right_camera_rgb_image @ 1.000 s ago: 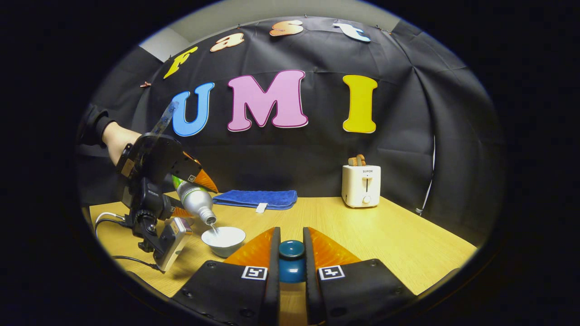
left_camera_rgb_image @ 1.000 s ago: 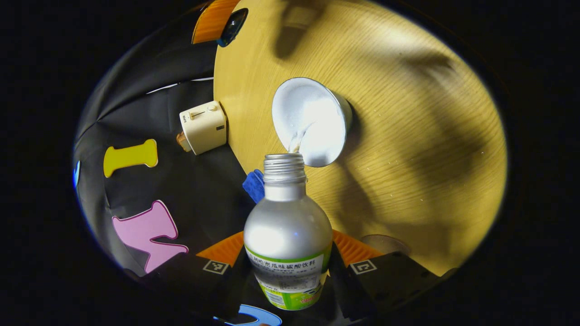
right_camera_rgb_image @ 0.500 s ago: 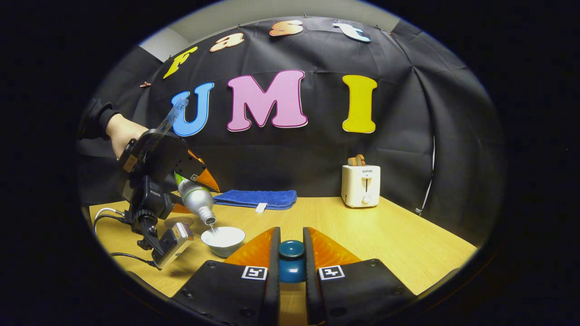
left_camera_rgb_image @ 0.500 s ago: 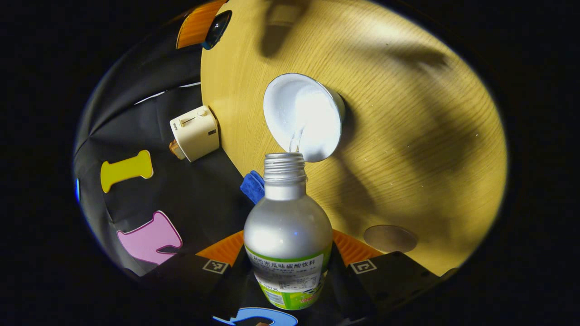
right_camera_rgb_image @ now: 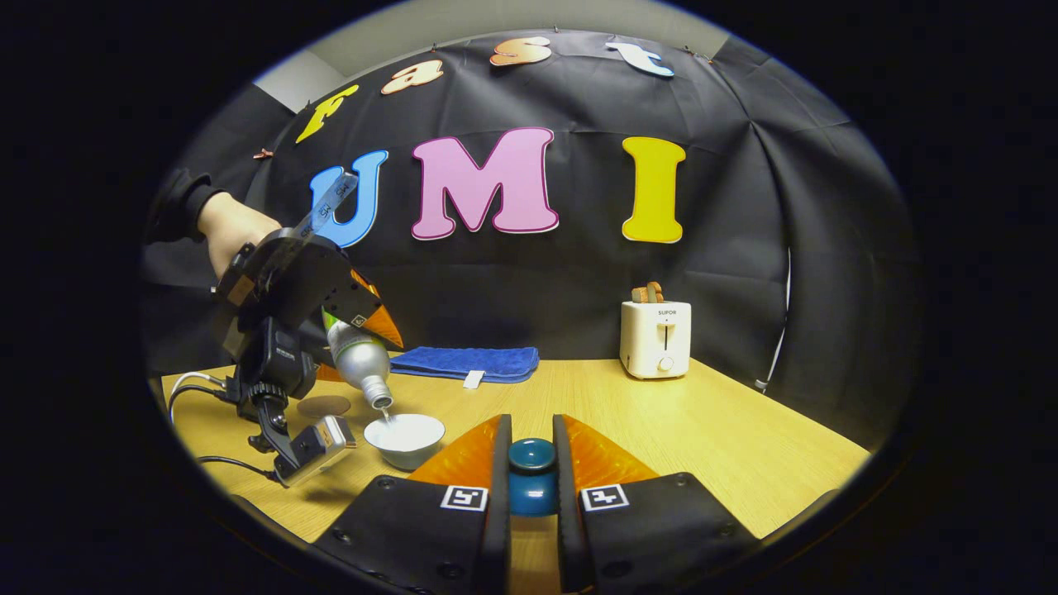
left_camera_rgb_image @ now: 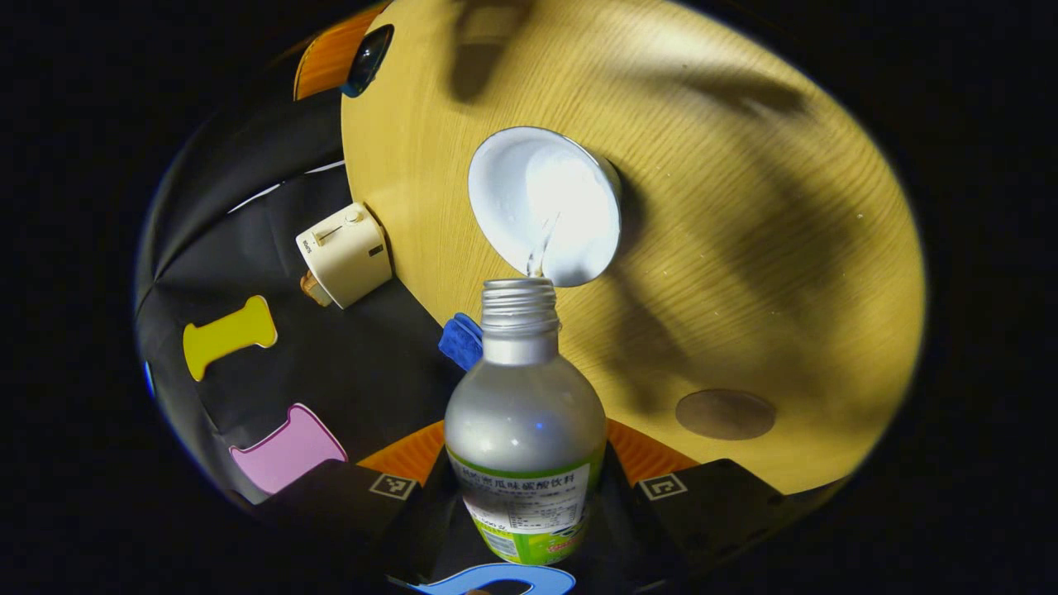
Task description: Open the teacup lid with one hand, grasp the water bottle and pour water into the teacup with the other hand; after pouring, place the water bottle on the coaster and then close the teacup lid.
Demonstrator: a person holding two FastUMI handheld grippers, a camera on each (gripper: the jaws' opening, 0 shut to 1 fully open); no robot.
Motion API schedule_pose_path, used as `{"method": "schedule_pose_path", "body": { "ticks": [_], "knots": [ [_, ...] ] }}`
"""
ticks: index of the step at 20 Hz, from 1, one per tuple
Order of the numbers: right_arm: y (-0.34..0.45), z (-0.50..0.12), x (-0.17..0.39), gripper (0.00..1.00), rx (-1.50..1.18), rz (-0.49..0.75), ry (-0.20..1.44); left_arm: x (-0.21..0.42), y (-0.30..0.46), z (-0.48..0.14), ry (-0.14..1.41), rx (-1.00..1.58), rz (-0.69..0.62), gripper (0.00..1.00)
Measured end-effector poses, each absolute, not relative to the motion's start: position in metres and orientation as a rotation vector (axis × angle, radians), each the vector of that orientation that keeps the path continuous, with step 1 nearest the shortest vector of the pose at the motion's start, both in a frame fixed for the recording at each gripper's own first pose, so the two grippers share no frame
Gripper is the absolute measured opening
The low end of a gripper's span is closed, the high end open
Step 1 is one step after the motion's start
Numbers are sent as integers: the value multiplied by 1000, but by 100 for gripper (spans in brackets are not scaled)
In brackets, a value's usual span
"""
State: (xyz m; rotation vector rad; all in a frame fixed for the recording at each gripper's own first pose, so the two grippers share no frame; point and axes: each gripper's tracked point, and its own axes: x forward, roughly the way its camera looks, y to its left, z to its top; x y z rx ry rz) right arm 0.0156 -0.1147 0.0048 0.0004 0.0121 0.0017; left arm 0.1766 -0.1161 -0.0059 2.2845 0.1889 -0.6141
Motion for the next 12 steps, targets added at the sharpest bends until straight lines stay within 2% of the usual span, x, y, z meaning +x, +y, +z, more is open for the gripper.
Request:
{"method": "schedule_pose_path", "body": {
  "ticks": [12],
  "knots": [
    [-114, 5, 15, 27, 1, 8, 13, 179, -123, 6, 197, 2377, -592, 82]
  ]
}}
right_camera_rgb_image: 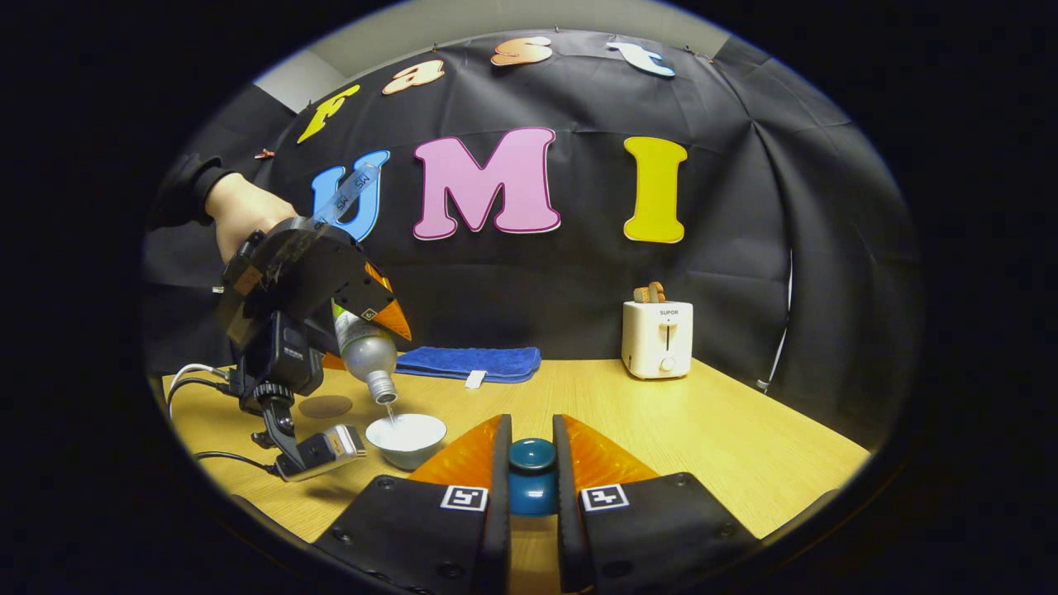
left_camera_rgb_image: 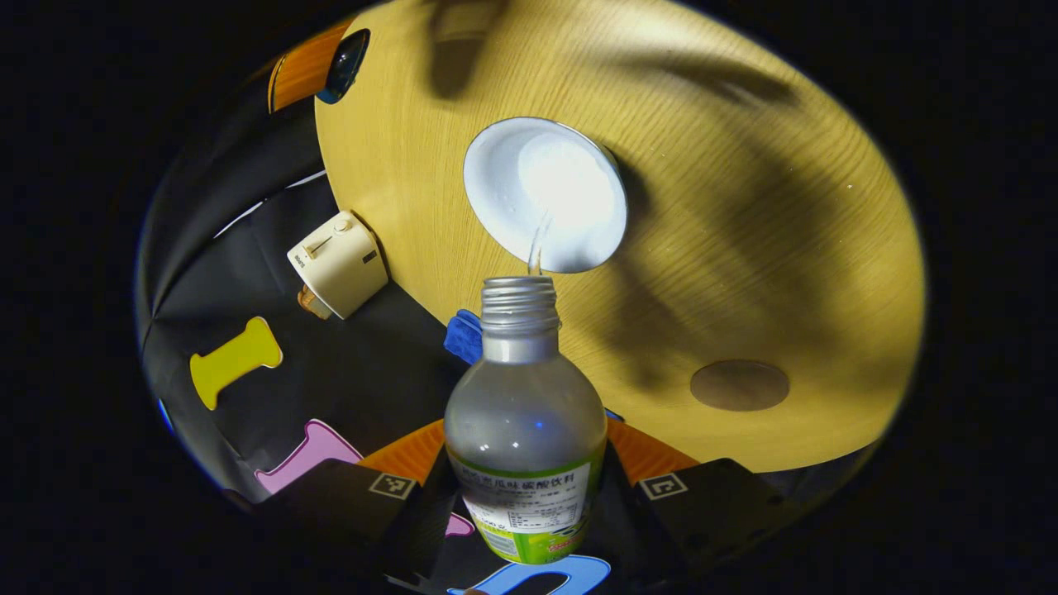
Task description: Open the teacup lid with one hand, grasp the water bottle and pour water into the teacup with the other hand; after pouring, place the water bottle on the coaster and then close the teacup lid.
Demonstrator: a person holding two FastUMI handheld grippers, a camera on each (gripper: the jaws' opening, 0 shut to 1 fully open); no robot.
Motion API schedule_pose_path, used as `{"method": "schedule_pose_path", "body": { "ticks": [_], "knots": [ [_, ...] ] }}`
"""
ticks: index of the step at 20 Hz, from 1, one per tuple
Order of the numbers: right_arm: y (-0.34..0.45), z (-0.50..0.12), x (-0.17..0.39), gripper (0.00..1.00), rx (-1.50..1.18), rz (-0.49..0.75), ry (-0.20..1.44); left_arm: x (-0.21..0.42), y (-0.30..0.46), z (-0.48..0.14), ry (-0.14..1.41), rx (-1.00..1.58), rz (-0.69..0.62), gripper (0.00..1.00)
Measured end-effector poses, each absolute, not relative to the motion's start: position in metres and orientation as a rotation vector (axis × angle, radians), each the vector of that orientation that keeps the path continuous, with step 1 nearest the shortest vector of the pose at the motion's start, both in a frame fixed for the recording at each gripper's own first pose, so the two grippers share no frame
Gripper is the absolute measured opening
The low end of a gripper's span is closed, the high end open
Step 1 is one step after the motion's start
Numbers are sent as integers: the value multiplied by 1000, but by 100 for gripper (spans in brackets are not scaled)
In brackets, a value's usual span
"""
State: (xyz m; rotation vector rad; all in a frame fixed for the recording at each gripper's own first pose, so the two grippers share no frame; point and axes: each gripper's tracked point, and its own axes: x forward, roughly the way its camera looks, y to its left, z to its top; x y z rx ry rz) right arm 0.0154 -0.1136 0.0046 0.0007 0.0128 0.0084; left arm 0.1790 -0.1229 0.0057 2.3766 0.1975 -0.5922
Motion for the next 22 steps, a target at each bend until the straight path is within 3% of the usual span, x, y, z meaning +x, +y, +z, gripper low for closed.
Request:
{"method": "schedule_pose_path", "body": {
  "ticks": [14, 22],
  "knots": [
    [-109, 4, 15, 27, 1, 35, 13, 177, -129, 6, 157, 2389, -574, 82],
    [-109, 5, 15, 26, 1, 34, 14, 167, -117, -10, 120, 2129, -590, 82]
  ]
}}
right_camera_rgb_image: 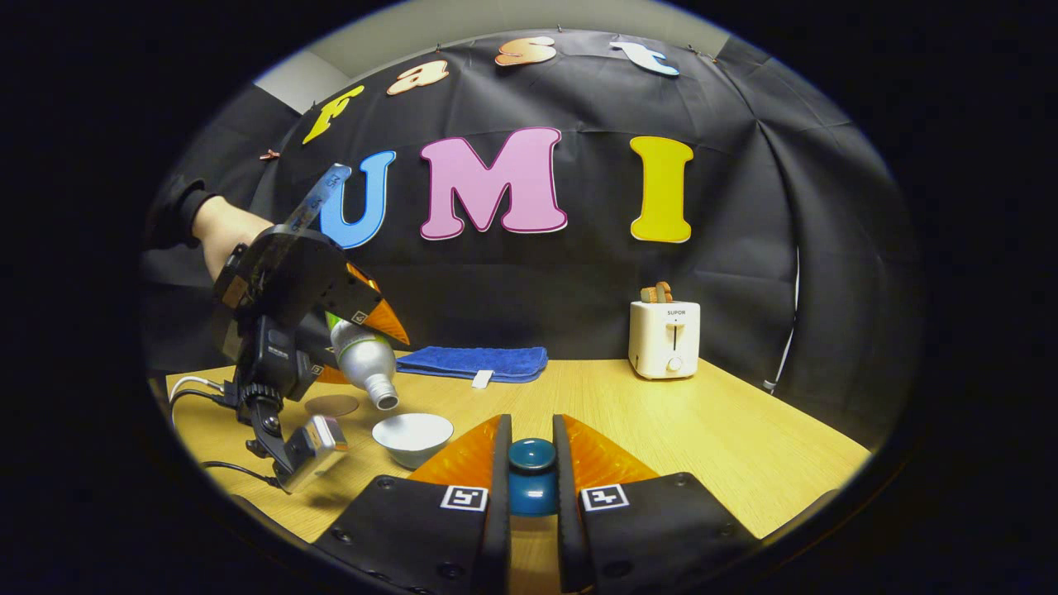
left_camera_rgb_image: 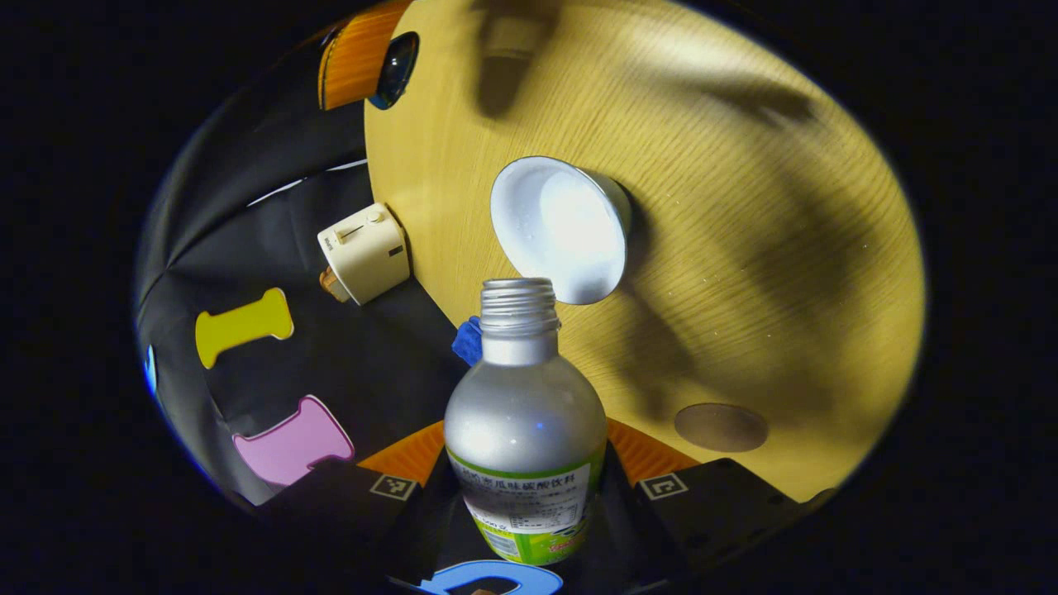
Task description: Open the teacup lid with one hand, grasp the water bottle and pour water into the teacup with the other hand; after pouring, place the water bottle on the coaster and then close the teacup lid.
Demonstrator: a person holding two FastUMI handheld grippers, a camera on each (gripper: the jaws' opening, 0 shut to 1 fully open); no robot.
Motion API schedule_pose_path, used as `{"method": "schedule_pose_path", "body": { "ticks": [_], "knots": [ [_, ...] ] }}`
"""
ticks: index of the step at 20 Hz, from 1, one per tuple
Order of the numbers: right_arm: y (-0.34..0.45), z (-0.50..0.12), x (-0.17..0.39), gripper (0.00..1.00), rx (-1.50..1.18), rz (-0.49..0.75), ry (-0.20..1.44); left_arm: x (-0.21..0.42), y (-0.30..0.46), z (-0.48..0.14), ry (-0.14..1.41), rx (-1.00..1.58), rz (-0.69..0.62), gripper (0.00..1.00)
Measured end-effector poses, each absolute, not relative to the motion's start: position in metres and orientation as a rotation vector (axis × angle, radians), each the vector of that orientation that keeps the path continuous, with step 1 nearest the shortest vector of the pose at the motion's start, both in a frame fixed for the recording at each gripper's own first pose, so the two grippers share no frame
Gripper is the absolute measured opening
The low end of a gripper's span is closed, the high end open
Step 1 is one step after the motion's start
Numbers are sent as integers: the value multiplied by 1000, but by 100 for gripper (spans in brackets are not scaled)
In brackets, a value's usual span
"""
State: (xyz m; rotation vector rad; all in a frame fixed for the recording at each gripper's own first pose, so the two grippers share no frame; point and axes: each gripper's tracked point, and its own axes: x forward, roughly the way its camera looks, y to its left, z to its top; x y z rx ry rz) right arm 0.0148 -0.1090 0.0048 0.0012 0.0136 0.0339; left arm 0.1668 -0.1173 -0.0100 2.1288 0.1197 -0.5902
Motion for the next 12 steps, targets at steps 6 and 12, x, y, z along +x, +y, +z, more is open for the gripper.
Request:
{"method": "schedule_pose_path", "body": {
  "ticks": [6, 12],
  "knots": [
    [-112, 5, 15, 26, 1, 20, 14, 160, -101, -1, 50, 1714, -491, 82],
    [-123, 4, 16, 27, -1, -44, 13, 147, -75, 23, -6, 1218, -376, 82]
  ]
}}
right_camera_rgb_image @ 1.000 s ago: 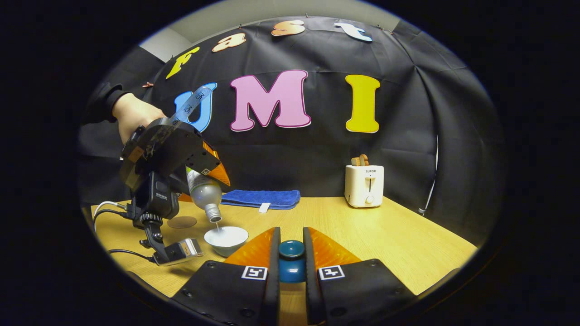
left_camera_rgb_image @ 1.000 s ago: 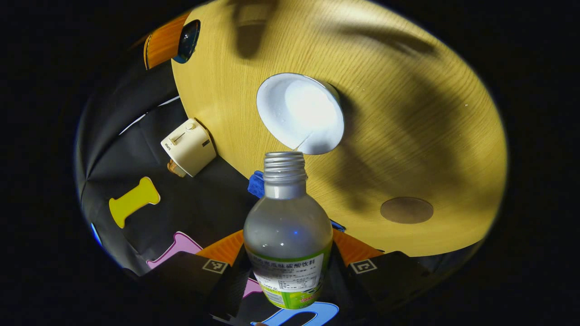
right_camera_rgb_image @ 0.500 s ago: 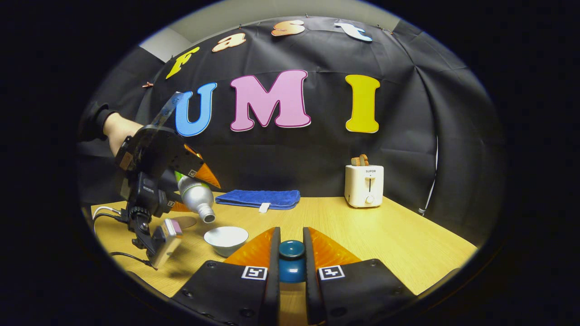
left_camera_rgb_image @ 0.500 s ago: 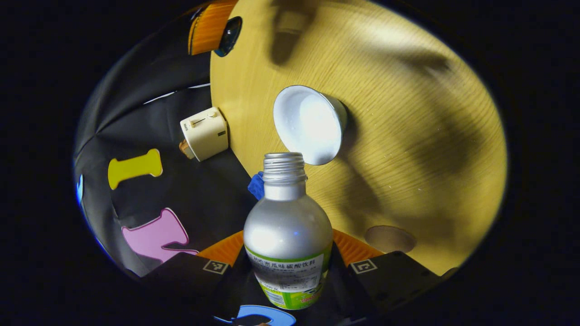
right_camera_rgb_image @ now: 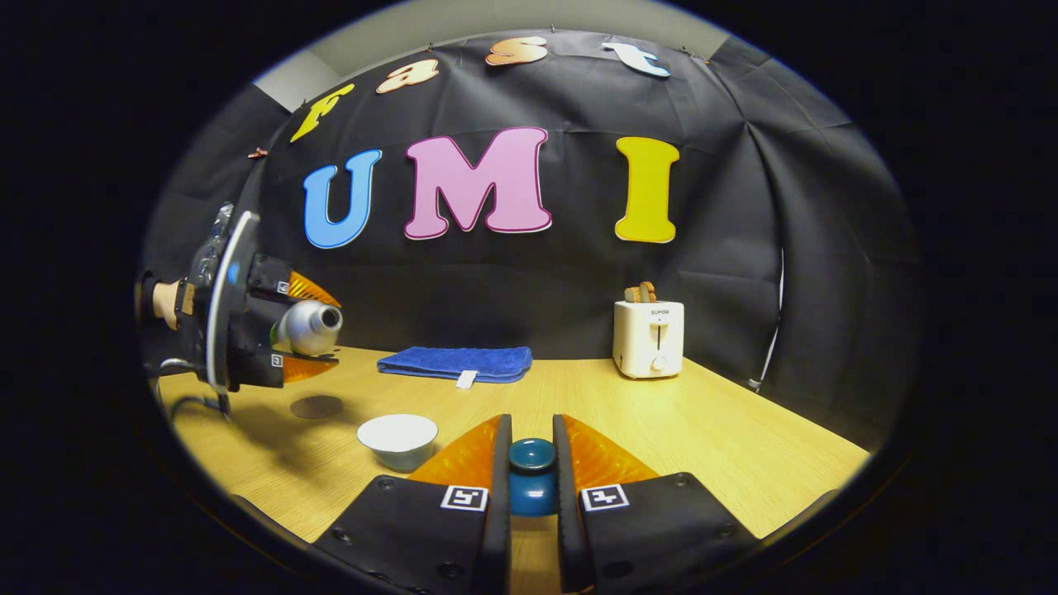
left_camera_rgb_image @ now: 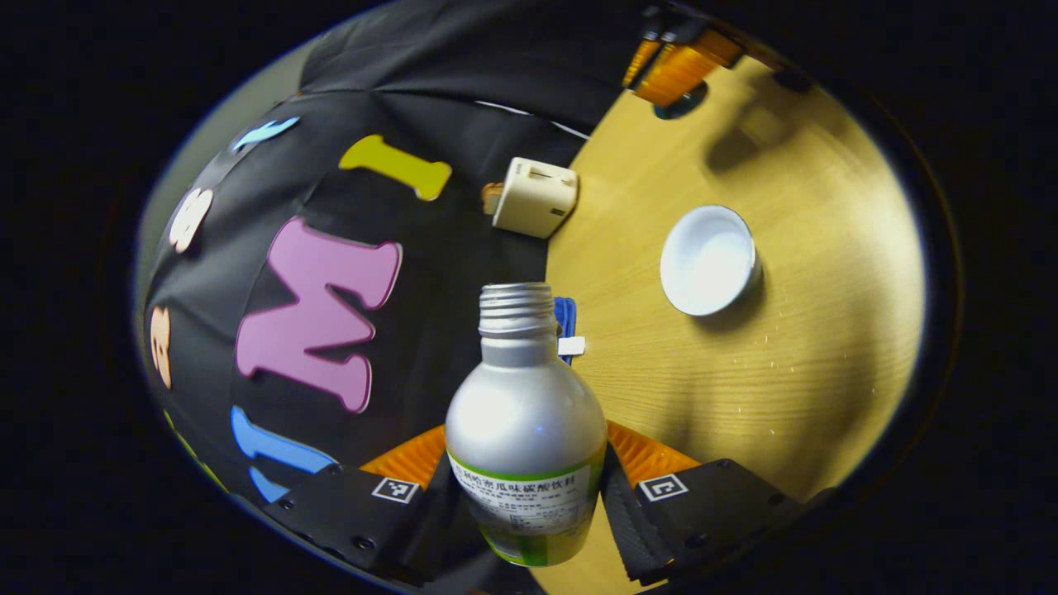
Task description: Open the teacup lid with one hand, grasp the water bottle and pour water into the teacup with the other hand; after pouring, place the water bottle on the coaster and then close the teacup lid.
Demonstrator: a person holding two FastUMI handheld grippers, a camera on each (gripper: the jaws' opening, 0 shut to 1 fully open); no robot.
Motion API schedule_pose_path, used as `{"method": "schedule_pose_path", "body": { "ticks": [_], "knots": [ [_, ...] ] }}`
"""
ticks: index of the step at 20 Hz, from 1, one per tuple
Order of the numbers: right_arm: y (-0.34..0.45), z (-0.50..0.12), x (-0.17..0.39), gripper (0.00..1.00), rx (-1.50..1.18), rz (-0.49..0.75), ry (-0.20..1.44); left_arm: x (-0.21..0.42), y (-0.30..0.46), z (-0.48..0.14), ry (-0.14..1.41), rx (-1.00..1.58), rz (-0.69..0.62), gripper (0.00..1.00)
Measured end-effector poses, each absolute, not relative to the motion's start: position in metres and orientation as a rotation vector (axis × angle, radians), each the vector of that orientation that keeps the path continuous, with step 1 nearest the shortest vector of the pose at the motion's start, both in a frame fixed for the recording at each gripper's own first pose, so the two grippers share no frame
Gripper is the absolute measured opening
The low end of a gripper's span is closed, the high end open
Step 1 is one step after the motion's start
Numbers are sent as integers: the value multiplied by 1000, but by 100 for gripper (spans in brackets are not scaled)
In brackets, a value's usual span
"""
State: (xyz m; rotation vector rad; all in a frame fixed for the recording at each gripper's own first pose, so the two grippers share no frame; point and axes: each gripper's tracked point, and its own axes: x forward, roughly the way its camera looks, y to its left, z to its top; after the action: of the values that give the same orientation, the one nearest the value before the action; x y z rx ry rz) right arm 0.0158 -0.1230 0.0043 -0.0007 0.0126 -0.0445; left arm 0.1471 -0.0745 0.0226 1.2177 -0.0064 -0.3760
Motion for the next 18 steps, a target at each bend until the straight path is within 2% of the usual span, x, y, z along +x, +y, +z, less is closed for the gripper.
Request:
{"method": "schedule_pose_path", "body": {
  "ticks": [4, 10, 11, 12, 14, 15, 18],
  "knots": [
    [-131, 5, 16, 27, -3, -95, 10, 147, -61, 44, -95, 886, -329, 80],
    [-141, 5, 15, 27, -4, -157, 10, 168, -31, 54, -107, 314, -278, 80],
    [-142, 5, 15, 27, -4, -164, 9, 172, -22, 49, -102, 254, -257, 80],
    [-142, 5, 14, 22, -4, -167, 8, 178, -19, 42, -95, 187, -255, 80],
    [-143, 4, 15, 22, -4, -174, 9, 187, -10, 31, -74, 88, -237, 80],
    [-144, 5, 14, 27, -5, -177, 8, 192, -7, 23, -53, 38, -237, 80],
    [-144, 5, 14, 27, -4, -185, 8, 199, 1, 5, -10, -23, -234, 80]
  ]
}}
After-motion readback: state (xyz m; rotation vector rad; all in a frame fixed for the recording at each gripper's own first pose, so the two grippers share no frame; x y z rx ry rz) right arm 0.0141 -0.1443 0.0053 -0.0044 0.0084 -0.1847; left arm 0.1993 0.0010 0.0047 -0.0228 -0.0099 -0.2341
